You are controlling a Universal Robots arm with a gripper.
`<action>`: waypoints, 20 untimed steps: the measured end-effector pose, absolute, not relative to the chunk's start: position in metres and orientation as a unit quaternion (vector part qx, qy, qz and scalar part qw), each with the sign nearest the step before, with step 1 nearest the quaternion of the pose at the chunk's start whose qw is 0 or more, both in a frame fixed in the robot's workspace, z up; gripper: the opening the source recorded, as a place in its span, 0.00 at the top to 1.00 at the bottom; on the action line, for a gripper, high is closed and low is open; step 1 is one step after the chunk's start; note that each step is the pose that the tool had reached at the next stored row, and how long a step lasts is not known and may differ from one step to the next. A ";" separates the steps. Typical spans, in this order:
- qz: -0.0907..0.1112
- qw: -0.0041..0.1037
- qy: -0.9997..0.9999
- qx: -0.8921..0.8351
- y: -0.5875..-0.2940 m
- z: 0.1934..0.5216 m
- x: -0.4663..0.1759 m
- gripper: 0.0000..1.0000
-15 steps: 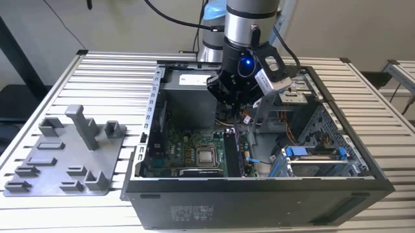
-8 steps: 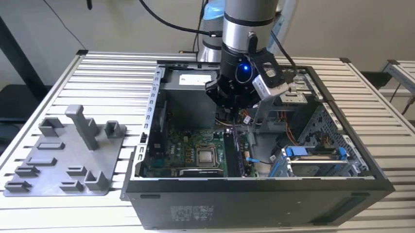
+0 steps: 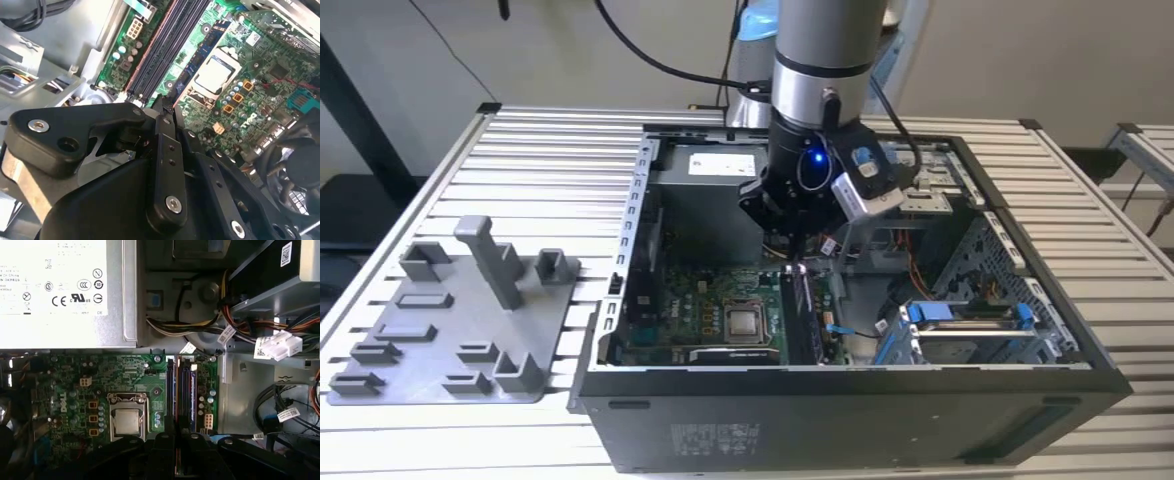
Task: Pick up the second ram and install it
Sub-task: 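Insert the second ram into the second slot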
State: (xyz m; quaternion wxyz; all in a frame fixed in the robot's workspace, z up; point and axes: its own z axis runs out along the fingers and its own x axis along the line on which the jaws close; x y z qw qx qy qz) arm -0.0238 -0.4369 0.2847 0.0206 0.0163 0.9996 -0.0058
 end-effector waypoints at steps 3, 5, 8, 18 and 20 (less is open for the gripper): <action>-0.006 0.021 1.000 0.016 -0.437 0.279 -0.024 0.86; -0.006 0.021 1.000 0.017 -0.438 0.276 -0.024 0.86; -0.006 0.021 1.000 0.018 -0.438 0.270 -0.024 0.86; -0.006 0.020 0.999 0.031 -0.441 0.258 -0.025 0.86; -0.006 0.020 0.999 0.031 -0.441 0.258 -0.025 0.86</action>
